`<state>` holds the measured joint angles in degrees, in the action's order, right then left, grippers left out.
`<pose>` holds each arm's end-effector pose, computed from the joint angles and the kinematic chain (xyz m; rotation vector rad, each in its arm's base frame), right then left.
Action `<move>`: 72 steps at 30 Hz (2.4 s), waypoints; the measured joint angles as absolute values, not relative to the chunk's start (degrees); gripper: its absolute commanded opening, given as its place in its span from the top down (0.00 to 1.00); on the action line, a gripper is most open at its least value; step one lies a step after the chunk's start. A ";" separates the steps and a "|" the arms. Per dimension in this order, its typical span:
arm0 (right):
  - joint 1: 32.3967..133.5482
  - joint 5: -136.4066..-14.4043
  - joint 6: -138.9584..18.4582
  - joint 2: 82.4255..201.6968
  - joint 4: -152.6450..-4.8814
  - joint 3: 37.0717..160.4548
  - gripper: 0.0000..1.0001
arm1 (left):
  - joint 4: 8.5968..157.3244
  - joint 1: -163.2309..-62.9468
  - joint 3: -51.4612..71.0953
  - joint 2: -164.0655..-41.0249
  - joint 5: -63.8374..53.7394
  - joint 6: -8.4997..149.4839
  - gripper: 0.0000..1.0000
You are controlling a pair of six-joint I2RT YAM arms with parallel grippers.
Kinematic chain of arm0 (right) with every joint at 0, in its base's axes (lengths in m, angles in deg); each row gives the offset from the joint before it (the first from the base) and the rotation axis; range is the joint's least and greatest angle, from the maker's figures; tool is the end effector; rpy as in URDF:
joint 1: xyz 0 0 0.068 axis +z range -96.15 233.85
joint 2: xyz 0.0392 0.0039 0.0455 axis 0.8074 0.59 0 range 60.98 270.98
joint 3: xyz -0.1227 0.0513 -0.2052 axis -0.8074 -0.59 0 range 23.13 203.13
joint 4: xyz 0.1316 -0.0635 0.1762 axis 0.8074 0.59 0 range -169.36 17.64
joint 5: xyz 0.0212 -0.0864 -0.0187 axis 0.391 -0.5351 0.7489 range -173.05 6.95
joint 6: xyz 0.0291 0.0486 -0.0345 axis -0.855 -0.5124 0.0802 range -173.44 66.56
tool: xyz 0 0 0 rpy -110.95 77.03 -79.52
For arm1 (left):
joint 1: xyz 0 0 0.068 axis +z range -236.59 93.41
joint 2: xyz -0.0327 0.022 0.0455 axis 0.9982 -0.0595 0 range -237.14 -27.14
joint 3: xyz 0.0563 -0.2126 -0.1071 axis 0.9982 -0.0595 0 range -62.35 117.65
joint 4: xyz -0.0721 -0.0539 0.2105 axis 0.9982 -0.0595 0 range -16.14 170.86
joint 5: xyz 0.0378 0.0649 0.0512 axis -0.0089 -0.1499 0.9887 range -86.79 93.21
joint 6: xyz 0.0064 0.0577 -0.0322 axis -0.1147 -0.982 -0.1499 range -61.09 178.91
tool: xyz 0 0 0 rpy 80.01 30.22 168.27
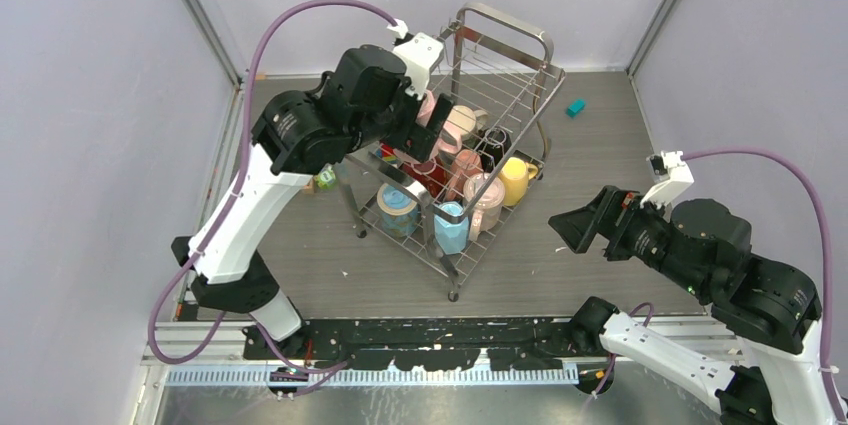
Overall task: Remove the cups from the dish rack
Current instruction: Unload the cup from the dish rack.
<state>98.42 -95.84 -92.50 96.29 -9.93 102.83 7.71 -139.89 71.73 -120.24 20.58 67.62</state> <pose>0.0437 0.0269 0.3859 0.0478 2.0678 0.7035 0.1661 -0.1967 0.4648 0.6367 2.0227 -0.3248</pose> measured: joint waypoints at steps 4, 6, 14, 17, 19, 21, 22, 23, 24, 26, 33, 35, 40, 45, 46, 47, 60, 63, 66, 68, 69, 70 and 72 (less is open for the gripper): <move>98.42 -95.56 -92.48 96.36 -9.93 102.83 0.00 | 7.69 -139.89 71.73 -120.79 20.34 66.88 0.02; 98.42 -95.34 -92.46 96.38 -9.93 102.83 0.00 | 7.69 -139.89 71.73 -120.94 20.14 66.46 0.02; 98.42 -94.71 -92.33 96.38 -9.93 102.83 0.00 | 8.91 -139.08 70.75 -120.83 18.72 66.38 0.03; 98.42 -94.51 -92.33 96.38 -9.93 102.83 0.00 | 9.72 -138.34 69.59 -120.65 17.43 66.75 0.06; 98.42 -94.44 -92.33 96.38 -9.93 102.81 0.00 | 10.12 -138.01 69.15 -120.65 16.75 67.32 0.10; 98.42 -94.42 -92.33 96.38 -9.93 102.81 0.00 | 10.49 -137.81 68.95 -120.65 16.42 67.56 0.17; 98.42 -94.40 -92.33 96.38 -9.93 102.81 0.00 | 10.64 -137.77 68.89 -120.65 16.16 67.67 0.23; 98.42 -94.40 -92.33 96.38 -9.93 102.79 0.00 | 10.77 -137.72 68.76 -120.59 16.03 67.73 0.29; 98.42 -94.36 -92.33 96.38 -9.93 102.79 0.00 | 10.93 -137.66 68.60 -120.50 15.92 67.84 0.37; 98.42 -94.34 -92.33 96.38 -9.95 102.76 0.00 | 11.10 -137.57 68.54 -120.39 15.53 68.08 0.53; 98.42 -94.31 -92.33 96.86 -10.74 102.74 0.00 | 10.58 -137.57 69.06 -120.39 15.09 68.52 0.95; 98.42 -94.34 -92.33 97.03 -11.35 102.74 0.00 | 10.07 -137.57 69.67 -120.44 15.14 69.04 1.00; 98.42 -94.31 -92.33 98.15 -13.47 103.09 0.00 | 10.07 -137.55 71.69 -120.41 15.42 70.84 1.00; 98.42 -94.14 -92.09 100.22 -17.23 104.91 0.00 | 12.00 -137.44 72.25 -119.91 15.42 74.03 1.00; 98.42 -94.12 -91.91 100.62 -18.17 105.39 0.00 | 12.28 -137.40 72.30 -119.80 15.40 74.70 1.00; 98.42 -94.12 -91.61 100.95 -19.35 105.80 0.00 | 12.74 -137.33 72.41 -119.67 15.22 75.53 1.00; 98.42 -91.73 -85.58 103.44 -34.41 107.68 0.00 | 20.28 -137.07 73.22 -114.42 6.44 88.91 1.00; 98.42 -91.41 -82.65 105.03 -36.99 108.80 0.00 | 23.34 -136.65 72.56 -112.44 2.39 92.93 1.00; 98.42 -91.19 -79.83 106.30 -39.41 109.69 0.01 | 26.16 -135.91 72.14 -111.50 -2.24 96.63 1.00; 98.42 -90.42 -78.08 107.18 -41.32 110.20 0.02 | 29.24 -134.51 70.53 -110.86 -6.53 100.17 1.00; 98.42 -89.83 -77.27 107.61 -42.32 110.39 0.02 | 31.12 -133.59 69.17 -110.51 -8.67 102.20 1.00; 98.42 -89.05 -76.57 108.09 -43.31 110.57 0.03 | 32.50 -132.85 68.01 -110.29 -10.26 103.64 1.00; 98.40 -86.53 -75.33 109.36 -45.45 110.79 0.03 | 35.95 -130.53 64.80 -109.99 -14.15 107.66 1.00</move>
<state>98.40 -86.53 -75.33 109.36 -45.45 110.79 35.95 -130.53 64.80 -109.99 -14.15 107.66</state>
